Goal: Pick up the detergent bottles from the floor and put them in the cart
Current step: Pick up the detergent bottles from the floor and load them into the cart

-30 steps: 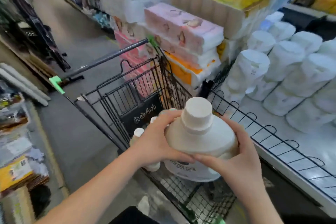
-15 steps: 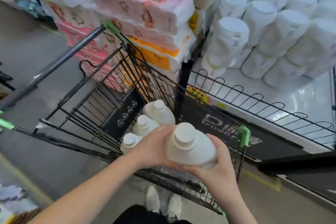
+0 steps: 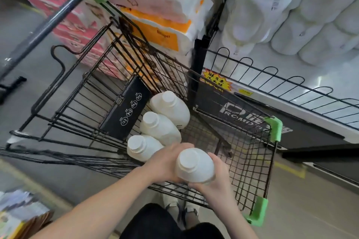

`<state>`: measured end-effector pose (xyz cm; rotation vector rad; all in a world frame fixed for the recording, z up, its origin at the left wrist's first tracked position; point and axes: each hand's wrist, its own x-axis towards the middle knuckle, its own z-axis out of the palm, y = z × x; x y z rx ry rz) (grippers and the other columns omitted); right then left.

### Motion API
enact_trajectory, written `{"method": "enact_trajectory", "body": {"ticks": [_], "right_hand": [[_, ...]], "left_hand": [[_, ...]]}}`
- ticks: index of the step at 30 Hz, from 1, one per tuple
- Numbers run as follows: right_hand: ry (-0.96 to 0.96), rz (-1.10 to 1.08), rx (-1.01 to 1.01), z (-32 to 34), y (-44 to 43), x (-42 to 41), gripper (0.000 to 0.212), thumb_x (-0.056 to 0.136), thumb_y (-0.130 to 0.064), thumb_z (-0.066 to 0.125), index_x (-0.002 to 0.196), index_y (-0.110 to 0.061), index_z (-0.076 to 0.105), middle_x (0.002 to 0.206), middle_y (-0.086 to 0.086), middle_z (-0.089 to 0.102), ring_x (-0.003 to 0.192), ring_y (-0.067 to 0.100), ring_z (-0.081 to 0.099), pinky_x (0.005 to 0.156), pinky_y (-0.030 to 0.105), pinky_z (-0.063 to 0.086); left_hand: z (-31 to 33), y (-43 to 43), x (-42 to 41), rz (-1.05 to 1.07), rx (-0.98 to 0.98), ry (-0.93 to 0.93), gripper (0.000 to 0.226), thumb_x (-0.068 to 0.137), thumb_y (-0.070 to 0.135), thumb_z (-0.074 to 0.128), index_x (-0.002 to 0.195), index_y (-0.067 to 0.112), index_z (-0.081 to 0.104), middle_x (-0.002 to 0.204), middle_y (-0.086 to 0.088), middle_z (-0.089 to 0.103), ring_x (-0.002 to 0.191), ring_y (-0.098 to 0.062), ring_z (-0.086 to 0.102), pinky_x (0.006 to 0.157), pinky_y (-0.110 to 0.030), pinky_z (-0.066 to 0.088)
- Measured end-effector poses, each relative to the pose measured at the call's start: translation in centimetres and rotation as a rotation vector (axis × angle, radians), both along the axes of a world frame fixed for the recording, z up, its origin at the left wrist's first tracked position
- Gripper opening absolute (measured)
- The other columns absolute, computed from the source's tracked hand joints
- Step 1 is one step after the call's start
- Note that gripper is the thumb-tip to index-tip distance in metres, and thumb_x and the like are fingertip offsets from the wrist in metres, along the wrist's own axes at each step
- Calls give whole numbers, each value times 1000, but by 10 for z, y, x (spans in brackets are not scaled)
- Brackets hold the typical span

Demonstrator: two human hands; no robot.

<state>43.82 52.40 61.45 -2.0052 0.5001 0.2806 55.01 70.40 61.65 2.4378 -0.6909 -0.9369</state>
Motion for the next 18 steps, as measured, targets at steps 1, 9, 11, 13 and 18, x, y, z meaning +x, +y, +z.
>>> {"method": "enact_trajectory", "body": {"ticks": [1, 9, 11, 13, 18], "right_hand": [[4, 6, 0, -4, 0, 1, 104, 40, -50, 100, 134, -36, 57, 129, -10, 59, 122, 12, 57, 99, 40, 56], [63, 43, 12, -22, -3, 0, 95, 51, -31, 101, 118, -60, 42, 127, -28, 41, 122, -3, 47, 93, 19, 45], [88, 51, 6, -29, -2, 1, 96, 51, -35, 101, 125, -56, 42, 128, -26, 43, 123, 2, 48, 97, 28, 50], [117, 69, 3, -37, -2, 0, 97, 53, -35, 101, 128, -51, 41, 131, -22, 44, 123, 1, 48, 97, 23, 49], [135, 126, -19, -50, -4, 0, 102, 61, -25, 100, 129, -51, 29, 130, -33, 33, 126, 2, 40, 92, 9, 35]], "left_hand": [[-7, 1, 1, -1, -6, -4, 76, 54, 68, 85, 115, 57, 41, 108, 28, 57, 101, -3, 62, 76, -33, 59], [-48, 5, -2, 1, 22, 51, 70, 56, 52, 85, 104, 62, 36, 107, 22, 55, 102, -10, 57, 83, -41, 59], [-53, 7, -2, 7, 42, 75, 75, 58, 53, 85, 116, 60, 37, 119, 21, 56, 113, -11, 57, 90, -41, 57], [-57, 8, -3, -11, 72, 60, 86, 61, 51, 86, 133, 52, 39, 133, 18, 54, 125, -12, 54, 96, -40, 55], [-64, 9, -1, -55, 92, 62, 93, 65, 50, 88, 142, 49, 36, 138, 16, 51, 129, -12, 50, 98, -40, 54]]}}
